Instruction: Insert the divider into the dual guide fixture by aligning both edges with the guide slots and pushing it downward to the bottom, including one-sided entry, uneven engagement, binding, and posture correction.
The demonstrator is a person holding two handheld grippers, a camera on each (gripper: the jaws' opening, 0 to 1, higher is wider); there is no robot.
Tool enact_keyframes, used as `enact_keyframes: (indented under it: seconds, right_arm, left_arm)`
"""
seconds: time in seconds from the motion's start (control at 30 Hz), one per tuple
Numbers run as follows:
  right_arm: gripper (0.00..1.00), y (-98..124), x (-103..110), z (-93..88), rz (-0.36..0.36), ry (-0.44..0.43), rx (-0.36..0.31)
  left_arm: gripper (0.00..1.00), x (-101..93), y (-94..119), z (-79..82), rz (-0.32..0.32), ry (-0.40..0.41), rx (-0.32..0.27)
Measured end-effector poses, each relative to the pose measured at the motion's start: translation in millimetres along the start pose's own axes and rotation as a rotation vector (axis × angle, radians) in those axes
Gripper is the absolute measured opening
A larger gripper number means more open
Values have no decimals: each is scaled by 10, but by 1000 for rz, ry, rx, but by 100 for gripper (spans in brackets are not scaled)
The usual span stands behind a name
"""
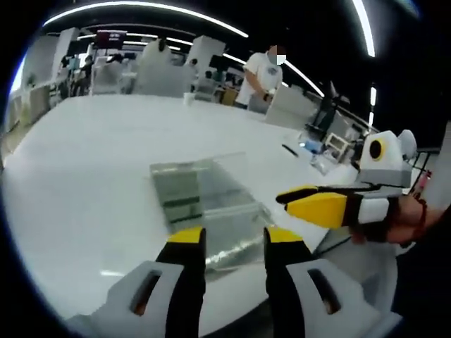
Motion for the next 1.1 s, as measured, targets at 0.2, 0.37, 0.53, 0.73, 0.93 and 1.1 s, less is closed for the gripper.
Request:
enact_keyframes:
  seconds: [0.2, 0.37, 0.53, 0.73, 0.93, 1.1]
  right_arm:
    - [14, -16, -29, -31, -5, -23, 14]
    - [10, -14, -61, -24, -16, -47, 0]
    - [6, -21, -81, -10, -15, -56, -2]
    - [2, -27, -104, -8, -23, -81, -4]
    - [2, -13, -106, -1, -32, -108, -18]
    - [1, -18, -107, 15, -31, -122, -25]
  left_arm:
    - [30, -76, -24, 21, -38, 20, -15]
    - [30, -135, -43, 34, -63, 63, -26]
    - [30, -178, -59, 36, -73, 76, -32]
    - [30, -210, -73, 37, -84, 79, -30]
    - [30, -230, -89, 31, -100, 117, -34]
    - [30, -252, -100, 26, -114, 150, -37]
Point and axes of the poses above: the point that each gripper's makers call its tool centre point, and the gripper's own axes: y roughly backward along the fingers, x roughly to its left, z roughly out of its top, the point moved 7 cm from there along y, roughly backward along the fingers, and after that the axes turned 11 degrees about -y, right-handed, at the moved point
